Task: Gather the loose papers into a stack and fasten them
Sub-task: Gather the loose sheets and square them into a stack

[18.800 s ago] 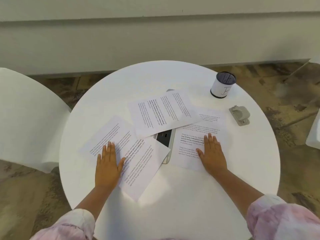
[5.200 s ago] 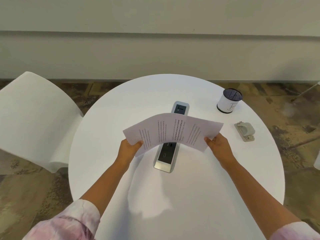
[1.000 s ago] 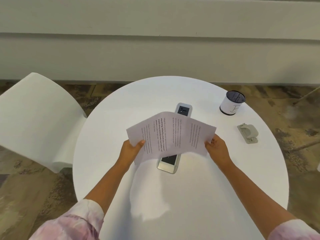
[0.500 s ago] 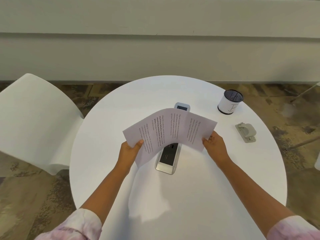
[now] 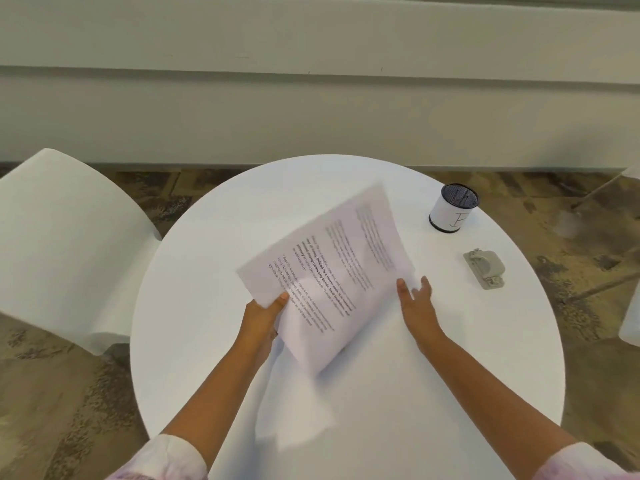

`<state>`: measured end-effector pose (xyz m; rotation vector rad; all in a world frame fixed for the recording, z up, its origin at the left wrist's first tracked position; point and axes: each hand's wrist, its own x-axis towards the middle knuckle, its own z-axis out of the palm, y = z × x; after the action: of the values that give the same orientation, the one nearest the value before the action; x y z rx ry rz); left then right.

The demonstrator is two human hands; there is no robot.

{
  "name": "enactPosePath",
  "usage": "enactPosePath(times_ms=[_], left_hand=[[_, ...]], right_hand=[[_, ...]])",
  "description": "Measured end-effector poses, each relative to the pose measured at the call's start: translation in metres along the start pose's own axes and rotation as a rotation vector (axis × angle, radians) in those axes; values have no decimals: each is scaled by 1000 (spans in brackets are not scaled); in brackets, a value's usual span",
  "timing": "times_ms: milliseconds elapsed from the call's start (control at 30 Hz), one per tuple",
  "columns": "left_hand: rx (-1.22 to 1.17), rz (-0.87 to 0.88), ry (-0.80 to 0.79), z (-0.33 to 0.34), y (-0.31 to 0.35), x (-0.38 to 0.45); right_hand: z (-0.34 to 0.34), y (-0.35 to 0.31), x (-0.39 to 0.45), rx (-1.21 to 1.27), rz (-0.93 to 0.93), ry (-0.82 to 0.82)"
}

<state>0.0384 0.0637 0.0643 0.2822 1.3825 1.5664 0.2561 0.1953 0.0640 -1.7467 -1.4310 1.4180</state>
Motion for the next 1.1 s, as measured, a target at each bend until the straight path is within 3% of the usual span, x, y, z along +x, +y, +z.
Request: enactPosePath(times_ms=[133, 333, 633, 933, 1100], left_hand=[[-144, -41, -7, 11, -10, -10], [-247, -86, 27, 19, -24, -28], [-390, -222, -147, -7, -19, -39], [60, -218, -139, 9, -22, -30], [301, -243, 75, 40, -41, -29]], right_hand=[[16, -1, -9, 234, 124, -162], [20, -9, -19, 62, -84, -37], [-7, -4, -10, -90, -141, -101], [-41, 0, 6, -129, -106, -260], [-59, 4, 16, -121, -75, -268]])
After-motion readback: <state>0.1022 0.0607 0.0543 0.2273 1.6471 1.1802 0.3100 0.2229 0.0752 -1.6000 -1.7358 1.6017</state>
